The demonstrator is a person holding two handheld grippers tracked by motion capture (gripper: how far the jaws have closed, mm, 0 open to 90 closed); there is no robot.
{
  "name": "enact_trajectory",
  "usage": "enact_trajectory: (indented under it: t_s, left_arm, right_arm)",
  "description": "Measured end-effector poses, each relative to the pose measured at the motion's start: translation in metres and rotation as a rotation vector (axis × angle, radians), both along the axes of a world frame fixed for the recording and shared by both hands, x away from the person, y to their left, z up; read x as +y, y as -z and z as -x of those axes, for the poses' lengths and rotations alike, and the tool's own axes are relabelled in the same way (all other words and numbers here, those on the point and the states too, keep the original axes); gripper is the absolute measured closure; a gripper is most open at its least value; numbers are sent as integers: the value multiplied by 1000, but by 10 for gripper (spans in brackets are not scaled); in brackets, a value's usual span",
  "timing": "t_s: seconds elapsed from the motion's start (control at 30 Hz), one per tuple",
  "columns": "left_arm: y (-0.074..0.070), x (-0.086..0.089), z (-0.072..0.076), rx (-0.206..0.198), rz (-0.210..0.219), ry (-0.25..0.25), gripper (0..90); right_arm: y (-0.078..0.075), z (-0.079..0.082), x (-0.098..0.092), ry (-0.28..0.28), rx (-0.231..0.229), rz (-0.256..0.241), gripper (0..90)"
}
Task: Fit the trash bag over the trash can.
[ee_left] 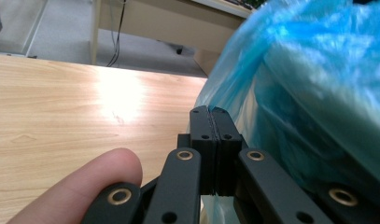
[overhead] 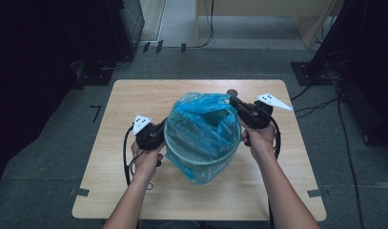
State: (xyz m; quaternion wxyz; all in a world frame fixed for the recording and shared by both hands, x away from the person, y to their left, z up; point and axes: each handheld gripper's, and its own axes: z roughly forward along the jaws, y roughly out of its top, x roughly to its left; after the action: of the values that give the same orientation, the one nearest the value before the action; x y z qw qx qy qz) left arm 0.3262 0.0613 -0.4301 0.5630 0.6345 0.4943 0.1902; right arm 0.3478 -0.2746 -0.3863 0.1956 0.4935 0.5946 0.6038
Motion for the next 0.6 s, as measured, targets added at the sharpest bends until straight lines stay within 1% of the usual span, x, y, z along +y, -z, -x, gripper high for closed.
enact_trajectory:
  t_s: [0.1,0.13,0.17,0.23,0.27,0.3,0.33,0.4,0.5,0.53,0.57,0.6]
  left_arm:
    - [3,-2,0,2,-6,-3,894]
    - [3,-2,0,1,-6,-3,893]
    - [4,-2,0,2,-10,-3,893]
    - [6,-3,1,6,-15,-6,893]
    - [7,-3,1,5,-17,-8,894]
    - [8,-3,1,9,-15,-10,893]
    - [9,-3,1,10,-25,-10,893]
    - [11,-4,1,15,-27,-15,894]
    - [14,-5,1,24,-35,-20,893]
    - [15,-6,0,31,-42,-22,894]
    - [16,-5,0,42,-40,-34,900]
    - [17,-4,-1,56,-39,-32,897]
  right_arm:
    - [5,0,-1,5,-7,29,893]
    - [8,0,-2,7,-5,29,894]
    - [9,0,-2,5,3,28,900]
    - [17,-1,-3,-17,27,27,900]
    - [21,-1,-2,-16,34,32,900]
    - [25,0,-3,-18,40,13,900]
    - [28,0,-3,-26,51,-1,900]
    - [35,2,0,-19,56,7,900]
    - [44,5,1,-24,77,-34,900]
    - [48,7,4,-35,85,-39,900]
    - [52,10,8,-34,91,-17,900]
    - [56,12,10,-20,98,-10,900]
